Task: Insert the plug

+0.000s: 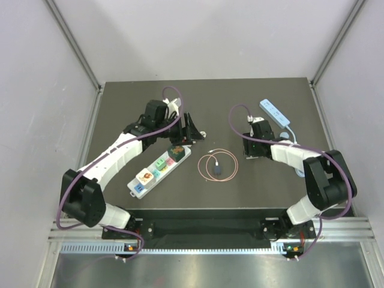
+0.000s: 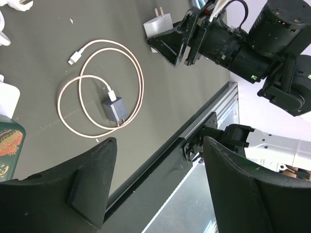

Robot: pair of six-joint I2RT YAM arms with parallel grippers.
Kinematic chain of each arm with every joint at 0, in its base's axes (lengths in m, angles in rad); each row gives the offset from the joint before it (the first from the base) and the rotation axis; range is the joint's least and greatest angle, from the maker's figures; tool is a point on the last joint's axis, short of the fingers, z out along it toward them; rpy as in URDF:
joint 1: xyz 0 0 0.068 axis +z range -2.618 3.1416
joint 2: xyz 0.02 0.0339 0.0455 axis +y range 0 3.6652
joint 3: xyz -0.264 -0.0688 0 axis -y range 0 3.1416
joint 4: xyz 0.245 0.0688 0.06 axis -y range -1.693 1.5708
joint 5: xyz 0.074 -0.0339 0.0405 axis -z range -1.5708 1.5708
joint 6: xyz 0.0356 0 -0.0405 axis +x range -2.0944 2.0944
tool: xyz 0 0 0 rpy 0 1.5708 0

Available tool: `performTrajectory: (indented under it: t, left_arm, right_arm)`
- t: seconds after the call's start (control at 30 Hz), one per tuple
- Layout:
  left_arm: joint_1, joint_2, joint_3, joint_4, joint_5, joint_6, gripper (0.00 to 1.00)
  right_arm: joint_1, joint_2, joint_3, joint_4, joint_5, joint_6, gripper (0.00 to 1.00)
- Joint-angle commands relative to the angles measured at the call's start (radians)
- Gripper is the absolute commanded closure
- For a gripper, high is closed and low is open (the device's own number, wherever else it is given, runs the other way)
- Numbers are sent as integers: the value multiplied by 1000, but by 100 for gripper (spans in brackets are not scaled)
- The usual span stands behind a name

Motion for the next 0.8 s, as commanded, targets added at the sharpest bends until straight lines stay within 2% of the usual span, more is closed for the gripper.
performTrajectory:
  t: [0.0,0.03,0.1,0.27,0.4,0.5,0.77]
  left_arm:
    - [3,12,39,35,-18,7,25]
    - [3,24,50,20,-27,18,25]
    - [7,41,67,-14,-40,39,27]
    - [9,106,121,-11,34,38,34]
    - [6,147,153,24,101,15,38]
    - [1,160,159,65,152,-16,38]
    - [-22,175,142,159,236,-74,37]
  right_arm:
    - [20,-60,42,27,-13,-30,70]
    - [27,-81,45,26,-18,-38,80]
    - [40,-154,56,18,-35,-58,86]
    - [141,-342,22,68,-206,-110,100]
    - [256,-487,-38,147,-265,-136,100]
    - [348,-534,-67,209,-262,-154,100]
    - [417,-520,-32,236,-240,-159,100]
